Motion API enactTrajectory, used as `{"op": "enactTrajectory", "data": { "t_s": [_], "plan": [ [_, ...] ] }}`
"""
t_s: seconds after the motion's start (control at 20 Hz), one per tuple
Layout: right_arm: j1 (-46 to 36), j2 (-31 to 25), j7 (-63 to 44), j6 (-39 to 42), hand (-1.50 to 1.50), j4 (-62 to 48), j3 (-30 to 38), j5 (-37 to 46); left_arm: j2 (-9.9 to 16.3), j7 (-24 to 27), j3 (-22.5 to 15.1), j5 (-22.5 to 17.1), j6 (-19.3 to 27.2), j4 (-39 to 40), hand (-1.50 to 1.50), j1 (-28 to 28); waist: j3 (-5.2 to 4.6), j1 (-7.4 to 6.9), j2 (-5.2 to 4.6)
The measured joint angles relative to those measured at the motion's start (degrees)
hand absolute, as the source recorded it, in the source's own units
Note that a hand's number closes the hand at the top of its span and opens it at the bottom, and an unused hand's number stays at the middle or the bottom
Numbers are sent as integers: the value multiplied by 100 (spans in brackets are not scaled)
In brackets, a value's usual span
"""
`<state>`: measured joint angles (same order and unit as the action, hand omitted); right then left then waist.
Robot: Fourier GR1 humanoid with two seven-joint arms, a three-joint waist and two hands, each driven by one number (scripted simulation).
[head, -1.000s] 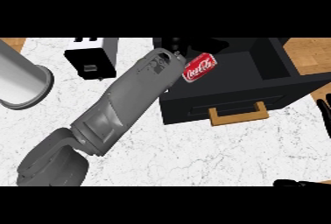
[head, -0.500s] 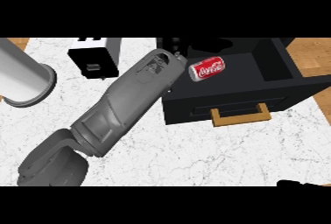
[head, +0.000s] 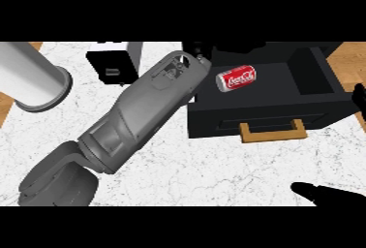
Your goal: Pick up the can, place it into the drawer and close the drawer
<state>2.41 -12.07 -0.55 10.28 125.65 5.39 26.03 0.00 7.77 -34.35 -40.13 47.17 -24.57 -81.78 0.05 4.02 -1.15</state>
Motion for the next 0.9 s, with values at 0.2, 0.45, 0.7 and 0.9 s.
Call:
{"op": "enactTrajectory", "data": {
  "t_s": [0.2, 0.45, 0.7, 0.9],
  "plan": [
    [-212, -129, 17, -182, -150, -339, -398, 985, 1, -56, -56, -25, 93, -49, -150, -60, -1, -121, 25],
    [-514, -147, -50, -483, -150, -1027, -952, 2156, 0, -252, -65, -6, 123, -177, -150, -123, -3, -295, 68],
    [-680, -111, 71, -992, -150, -2010, -1171, 2997, 160, -444, -21, 127, 72, -384, -150, -43, -2, -428, 100],
    [-922, 109, 203, -1563, -150, -2814, -1123, 3254, 471, -693, -41, 289, 40, -759, -150, 163, -1, -495, 122]
  ]
}}
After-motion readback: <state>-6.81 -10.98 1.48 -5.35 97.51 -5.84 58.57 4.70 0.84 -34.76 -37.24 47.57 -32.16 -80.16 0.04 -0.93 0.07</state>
